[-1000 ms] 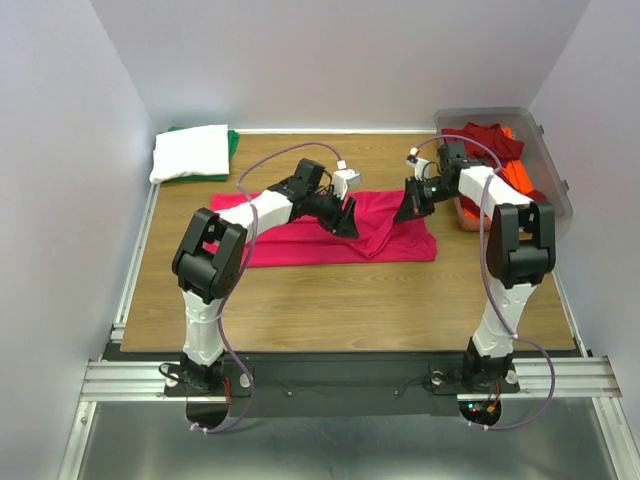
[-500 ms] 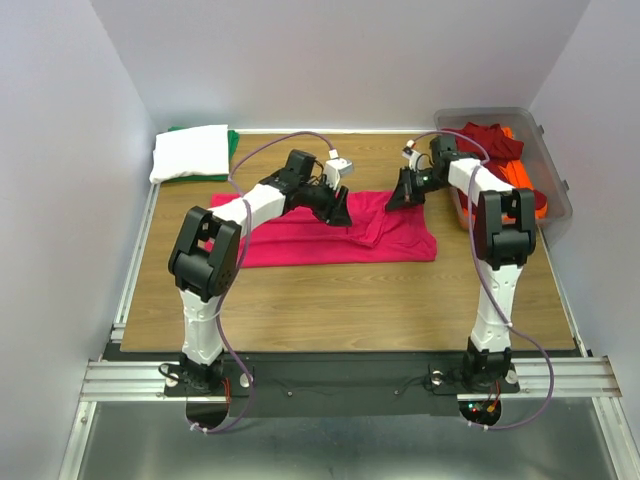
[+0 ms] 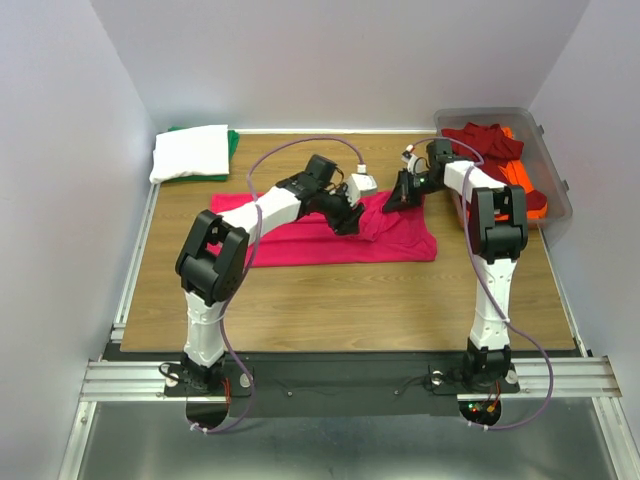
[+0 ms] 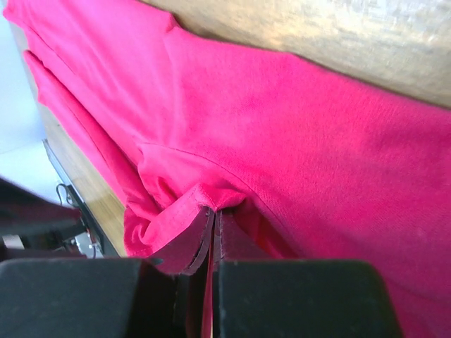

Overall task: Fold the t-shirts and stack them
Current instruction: Fold the tshirt

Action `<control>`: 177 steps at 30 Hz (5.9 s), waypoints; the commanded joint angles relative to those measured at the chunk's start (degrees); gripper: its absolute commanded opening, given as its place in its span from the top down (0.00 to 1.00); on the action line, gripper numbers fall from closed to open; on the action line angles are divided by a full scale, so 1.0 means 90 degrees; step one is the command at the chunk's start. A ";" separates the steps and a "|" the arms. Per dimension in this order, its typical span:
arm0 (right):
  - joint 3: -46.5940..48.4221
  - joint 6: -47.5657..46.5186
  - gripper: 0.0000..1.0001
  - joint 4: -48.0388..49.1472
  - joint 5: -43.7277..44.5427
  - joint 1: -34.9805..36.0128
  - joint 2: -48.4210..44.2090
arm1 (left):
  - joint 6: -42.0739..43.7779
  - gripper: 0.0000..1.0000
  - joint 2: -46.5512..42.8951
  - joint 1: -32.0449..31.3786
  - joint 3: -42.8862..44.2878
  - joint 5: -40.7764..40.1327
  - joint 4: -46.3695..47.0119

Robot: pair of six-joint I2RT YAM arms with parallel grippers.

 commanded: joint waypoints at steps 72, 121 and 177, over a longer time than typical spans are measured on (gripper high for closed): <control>-0.1772 -0.3144 0.46 -0.2438 0.2072 -0.0309 -0.2372 | -0.0256 0.44 -0.0723 0.2213 -0.0362 -0.0369 -0.1538; 0.0406 -0.3429 0.66 -0.2889 0.1554 0.0354 -0.1483 | 0.0242 0.48 -0.1115 0.3405 -0.0648 -0.1120 -0.1851; 0.2532 -0.2323 0.73 0.0208 0.4279 0.1136 0.0928 | 0.2381 0.65 -0.1679 0.1062 -0.3068 -0.2225 -0.2281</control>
